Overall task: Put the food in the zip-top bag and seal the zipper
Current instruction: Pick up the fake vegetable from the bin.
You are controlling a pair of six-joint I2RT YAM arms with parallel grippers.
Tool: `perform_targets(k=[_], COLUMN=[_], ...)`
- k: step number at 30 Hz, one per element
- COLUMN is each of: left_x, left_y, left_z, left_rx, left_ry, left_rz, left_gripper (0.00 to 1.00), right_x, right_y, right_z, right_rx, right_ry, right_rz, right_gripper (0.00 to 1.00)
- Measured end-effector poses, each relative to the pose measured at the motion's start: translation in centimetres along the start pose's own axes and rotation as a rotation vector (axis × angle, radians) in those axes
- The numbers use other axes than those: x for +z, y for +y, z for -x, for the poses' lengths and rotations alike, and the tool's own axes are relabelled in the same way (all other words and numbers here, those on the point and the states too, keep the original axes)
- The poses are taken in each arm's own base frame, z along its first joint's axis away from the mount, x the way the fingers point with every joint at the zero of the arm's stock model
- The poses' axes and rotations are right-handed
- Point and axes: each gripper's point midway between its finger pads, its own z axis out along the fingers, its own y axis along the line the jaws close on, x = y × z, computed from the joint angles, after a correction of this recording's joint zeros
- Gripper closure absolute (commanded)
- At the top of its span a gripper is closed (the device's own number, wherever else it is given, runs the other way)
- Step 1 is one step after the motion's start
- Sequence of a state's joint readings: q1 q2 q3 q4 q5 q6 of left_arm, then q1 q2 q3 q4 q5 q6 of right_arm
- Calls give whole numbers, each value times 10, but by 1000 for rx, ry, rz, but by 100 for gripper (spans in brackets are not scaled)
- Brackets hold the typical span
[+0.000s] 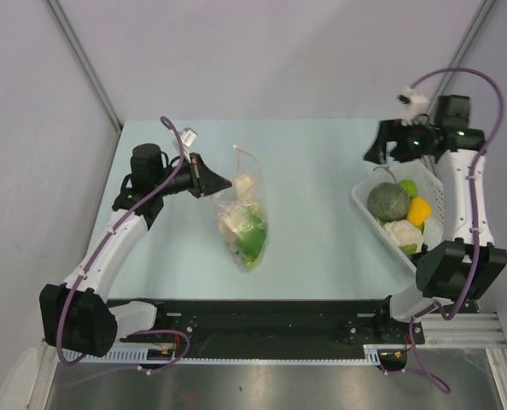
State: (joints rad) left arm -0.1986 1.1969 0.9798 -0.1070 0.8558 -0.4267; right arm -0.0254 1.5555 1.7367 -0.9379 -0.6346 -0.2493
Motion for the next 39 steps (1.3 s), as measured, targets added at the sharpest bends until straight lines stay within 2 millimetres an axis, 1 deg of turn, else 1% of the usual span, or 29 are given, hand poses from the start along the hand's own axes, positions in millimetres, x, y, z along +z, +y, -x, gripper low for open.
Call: perform_targets(k=[1,2,4,5,7,8,9,12,13,16,18,20,22,27,29,34,37,38,39], left_x=[0,0,0,0,0,0,0,0,0,-1,-1,-2,-3,-6,-6,-6,-6,-6,-6], left_y=[0,-1,0,0,0,0,0,0,0,1,2,3,3,1,1,1,1,1,1], left_z=[0,0,0,0,0,0,0,-1,-1,-3,-3,-5,-5,-5,-6,-5,-5,-5,-5], left_rx=[2,4,9,10,12,16,18,24,26,32,41,52,66,80,81,81,81,81,81], left_ry=[0,2,2,2,2,2,2,3,4,10,13,17,18,15,16,16,14,15,15], left_rz=[-3,-4,-5,-5,-5,-5,-6,-7,-6,-3,-1,4,8,14,15,17,18,18,19], left_gripper=[100,100,100,100,100,100,99,100,100,100,100,100,100,100,100,100,100,99,100], right_x=[-14,-27,-51,-62,-80,-86,-89,-93,-92,-87,-80,-72,-62,-38,-33,-28,-27,-27,-28], right_y=[-34,-64,-107,-123,-145,-153,-160,-180,-187,-209,-224,-236,-241,-244,-246,-251,-256,-257,-257], right_z=[-12,-27,-64,-84,-118,-130,-140,-159,-165,-177,-184,-191,-196,-210,-216,-230,-236,-237,-237], right_rx=[57,117,238,296,387,416,438,458,463,482,492,502,506,506,509,542,574,583,590], right_ry=[6,17,54,77,122,143,161,200,212,233,246,268,288,345,362,387,382,375,369], right_rz=[-79,-148,-248,-289,-355,-385,-408,-476,-500,-567,-606,-637,-653,-672,-685,-701,-696,-692,-687], right_gripper=[9,9,13,14,16,17,22,32,34,34,31,30,30,23,21,22,31,40,45])
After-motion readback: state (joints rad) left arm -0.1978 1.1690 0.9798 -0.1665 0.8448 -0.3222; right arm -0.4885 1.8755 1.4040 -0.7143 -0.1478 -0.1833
